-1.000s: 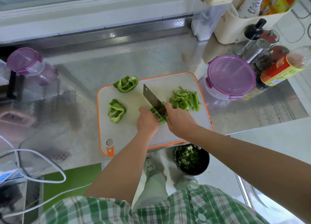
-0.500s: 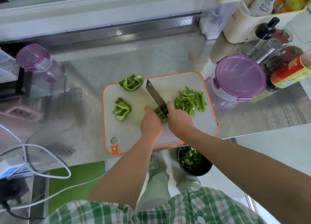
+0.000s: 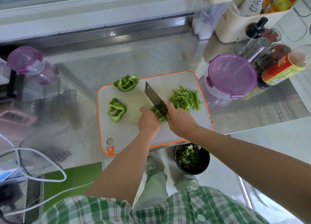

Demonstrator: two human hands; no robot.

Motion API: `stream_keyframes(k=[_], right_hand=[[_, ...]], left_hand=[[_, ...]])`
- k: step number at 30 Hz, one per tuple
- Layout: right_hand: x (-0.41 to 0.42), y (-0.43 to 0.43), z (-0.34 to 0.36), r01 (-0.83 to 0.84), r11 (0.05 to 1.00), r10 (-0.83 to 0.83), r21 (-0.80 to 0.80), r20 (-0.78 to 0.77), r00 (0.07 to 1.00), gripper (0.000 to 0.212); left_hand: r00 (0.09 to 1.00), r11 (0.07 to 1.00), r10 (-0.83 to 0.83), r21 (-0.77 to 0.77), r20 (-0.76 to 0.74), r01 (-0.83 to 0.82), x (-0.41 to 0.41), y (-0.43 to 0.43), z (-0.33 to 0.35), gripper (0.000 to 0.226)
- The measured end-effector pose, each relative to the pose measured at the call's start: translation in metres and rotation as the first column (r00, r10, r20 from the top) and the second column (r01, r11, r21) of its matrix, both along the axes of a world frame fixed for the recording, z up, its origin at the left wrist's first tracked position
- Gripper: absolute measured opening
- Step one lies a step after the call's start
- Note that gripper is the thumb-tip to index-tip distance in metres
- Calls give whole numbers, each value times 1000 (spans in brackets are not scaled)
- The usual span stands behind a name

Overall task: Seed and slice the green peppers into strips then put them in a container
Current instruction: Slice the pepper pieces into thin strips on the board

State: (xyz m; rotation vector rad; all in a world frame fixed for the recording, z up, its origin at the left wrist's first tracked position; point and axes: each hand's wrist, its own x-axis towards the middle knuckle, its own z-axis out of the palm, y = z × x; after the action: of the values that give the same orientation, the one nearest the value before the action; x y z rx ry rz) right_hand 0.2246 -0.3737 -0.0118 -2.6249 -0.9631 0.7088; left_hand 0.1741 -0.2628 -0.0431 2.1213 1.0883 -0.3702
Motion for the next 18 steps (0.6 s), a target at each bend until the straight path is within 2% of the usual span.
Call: stream_keyframes(k=[6,10,12,15,18], right_hand=[[-2,7,-7,45,999,-45,-2,-18,999,18],[-7,12,-13,74,995,-70,-60,55,996,31],[-7,13,-14,76,995,-72,-60,70,995,28],[-6,8,-11,108,994,-107,-14,57,993,18],[0,2,-4,124,991,-125,51,26,992,19]], left_hand=[[999,999,-39,21,-5,39,1,-3,6,29],[998,998,-56,38,6,55,-1,-3,5,26],[999,999,-39,29,12,38,-2,-1,4,24],[998,999,-39,28,56,38,-3,1,2,22],[997,998,-53,35,54,51,-2,0,3,28]])
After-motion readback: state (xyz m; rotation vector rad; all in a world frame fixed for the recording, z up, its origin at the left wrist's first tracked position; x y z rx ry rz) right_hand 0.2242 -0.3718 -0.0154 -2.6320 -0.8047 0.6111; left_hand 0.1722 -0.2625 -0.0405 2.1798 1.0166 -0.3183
